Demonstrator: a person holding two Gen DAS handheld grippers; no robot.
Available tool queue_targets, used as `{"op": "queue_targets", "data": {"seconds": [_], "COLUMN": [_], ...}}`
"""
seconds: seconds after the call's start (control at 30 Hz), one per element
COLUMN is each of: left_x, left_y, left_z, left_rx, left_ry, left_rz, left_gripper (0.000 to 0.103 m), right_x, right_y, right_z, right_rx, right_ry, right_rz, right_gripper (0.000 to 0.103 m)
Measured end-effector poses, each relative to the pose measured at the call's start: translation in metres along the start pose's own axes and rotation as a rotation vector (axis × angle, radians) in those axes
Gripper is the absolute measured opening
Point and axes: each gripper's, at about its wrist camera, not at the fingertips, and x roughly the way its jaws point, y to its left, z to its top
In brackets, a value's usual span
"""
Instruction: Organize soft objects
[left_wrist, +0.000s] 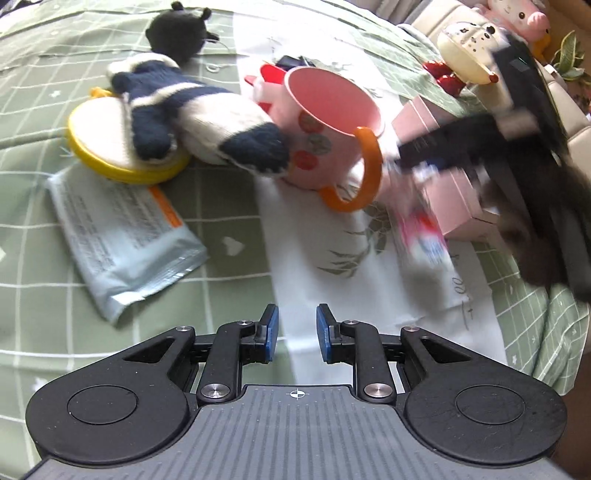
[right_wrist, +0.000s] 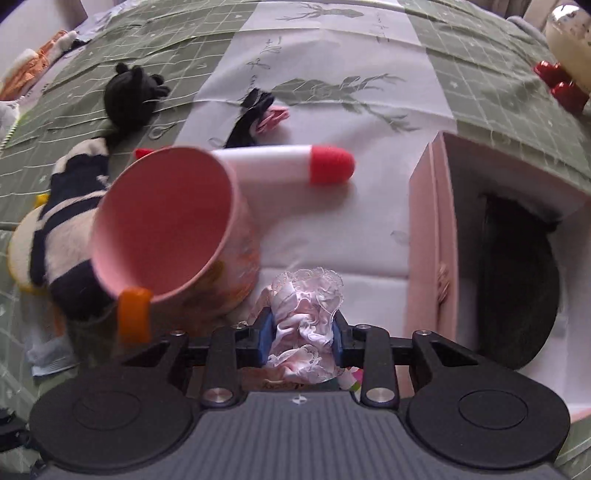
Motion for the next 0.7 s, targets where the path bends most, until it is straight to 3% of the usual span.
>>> {"op": "queue_targets", "data": {"seconds": [0.1,0.2,0.27,0.37,0.43,0.5,0.6,0.7], "left_x": [-0.004,0.001,0.008,0.02,0.031,0.042,0.054,0.062], "left_y": [-0.001,-0.009,-0.016,-0.034,-0.048,-0.065,-0.091,-0.115], "left_z": [0.002,0.001,0.001,0.003,0.007,0.013,0.024,0.032], "left_rx": [0.03,0.049,0.056,0.051,0.038,0.034,0.015,0.057], "left_ry": [0.001,0.002,0.004,0.014,0.024,0.021,0.002,-0.011], "left_rz": [0.004,-0.006,-0.016,-0.049,-0.075,-0.068,-0.063,-0.002], "left_gripper": [0.024,0.024,0.024,0.024,0.024,0.024,0.024,0.025], "right_x": [-0.011,-0.029,-0.046,-0.07,-0.077,-0.075,-0.064,-0.049], "right_y": [0.011,0.02,0.015,-0.008,-0.027,-0.044,-0.051,-0.059], "right_z": [-0.026,-0.048,-0.058,-0.065,-0.074,-0.09,-0.116,-0.134], "right_rx": [0.007,-0.049,-0.043,0.005,0.028,0.058,0.047,0.109], "right_ry": [-0.021,-0.132,-0.218,-0.267,-0.263,-0.232,-0.201,-0.157], "right_rz": [0.085,-0.001,-0.059,-0.124,-0.175,-0.166,-0.246,-0.206], "right_gripper": [0.031,0.032,0.019,0.018,0.013,0.013,0.014,0.015]}}
